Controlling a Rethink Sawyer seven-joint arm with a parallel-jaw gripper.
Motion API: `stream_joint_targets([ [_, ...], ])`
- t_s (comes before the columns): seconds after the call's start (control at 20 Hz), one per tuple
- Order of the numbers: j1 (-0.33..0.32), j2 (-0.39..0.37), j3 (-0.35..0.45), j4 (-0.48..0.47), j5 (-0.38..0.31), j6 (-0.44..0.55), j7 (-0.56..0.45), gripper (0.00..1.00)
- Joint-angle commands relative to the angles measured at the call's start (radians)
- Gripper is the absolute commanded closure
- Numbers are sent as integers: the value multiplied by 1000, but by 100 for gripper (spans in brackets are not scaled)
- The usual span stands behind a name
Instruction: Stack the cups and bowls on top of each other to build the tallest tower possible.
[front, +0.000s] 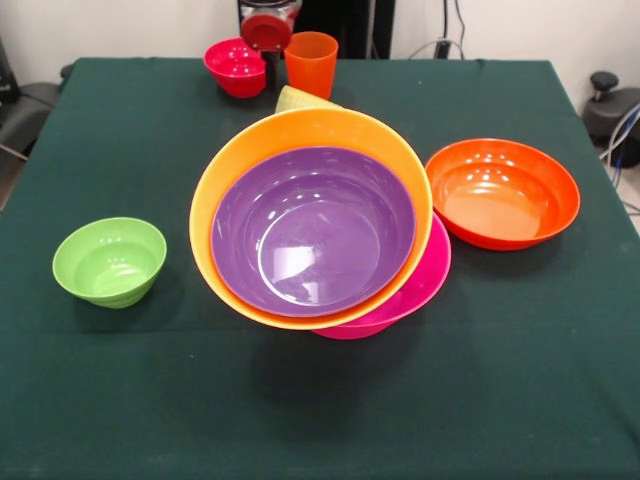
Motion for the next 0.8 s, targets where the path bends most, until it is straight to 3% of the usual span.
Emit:
stream_joint_targets([
  [0.05,101,-20,13,50,110,30,258,0],
  [0.4,147,-70,-53,58,178,112,243,0],
  [0.8,135,-117,-102,54,191,187,171,0],
])
